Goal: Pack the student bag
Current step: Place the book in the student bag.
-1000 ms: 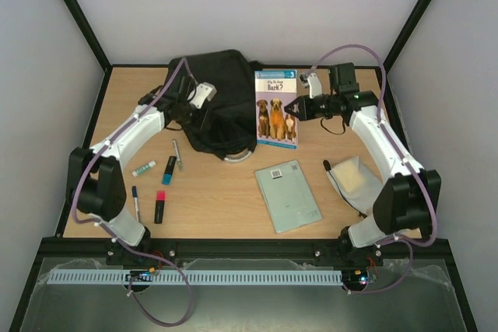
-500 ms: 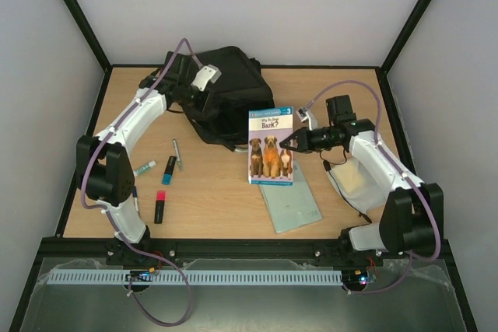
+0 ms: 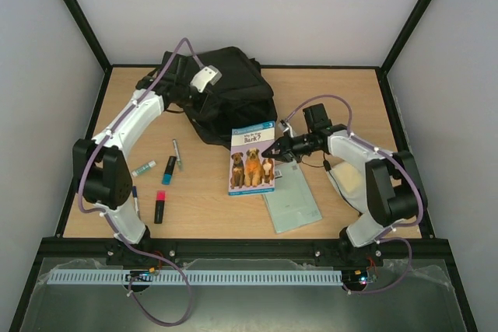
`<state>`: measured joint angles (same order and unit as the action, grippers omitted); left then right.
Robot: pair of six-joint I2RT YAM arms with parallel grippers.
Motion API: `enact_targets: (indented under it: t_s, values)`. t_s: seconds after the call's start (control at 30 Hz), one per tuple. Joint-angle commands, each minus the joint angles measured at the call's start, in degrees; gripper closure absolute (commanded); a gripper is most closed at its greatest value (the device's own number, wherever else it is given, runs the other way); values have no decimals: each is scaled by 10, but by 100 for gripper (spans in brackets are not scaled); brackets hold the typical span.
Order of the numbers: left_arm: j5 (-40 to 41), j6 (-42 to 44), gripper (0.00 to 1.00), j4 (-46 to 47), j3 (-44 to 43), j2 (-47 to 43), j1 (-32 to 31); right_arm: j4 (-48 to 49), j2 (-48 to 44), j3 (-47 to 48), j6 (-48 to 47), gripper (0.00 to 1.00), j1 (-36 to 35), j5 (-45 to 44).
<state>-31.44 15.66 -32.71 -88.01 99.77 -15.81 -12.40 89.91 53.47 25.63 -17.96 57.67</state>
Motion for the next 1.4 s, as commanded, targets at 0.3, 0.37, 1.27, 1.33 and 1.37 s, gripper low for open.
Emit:
enact_targets:
  t_s: [0.3, 0.37, 1.27, 1.33, 1.37]
  values:
    - [-115, 156, 98, -24, 39, -75, 2, 113, 72, 33, 126, 99, -7, 46]
    - [-125, 177, 98, -27, 46, -76, 2, 114, 86, 46, 125, 99, -11, 46]
    - [-79, 329, 98, -83, 81, -81, -34, 186, 228, 157, 230, 98, -46, -2]
    - [-76, 329, 98, -80, 87, -82, -34, 175, 238, 171, 220, 85, -46, -17]
    - [-74, 328, 98, -78, 88, -81, -34, 157, 241, 180, 207, 75, -46, -30]
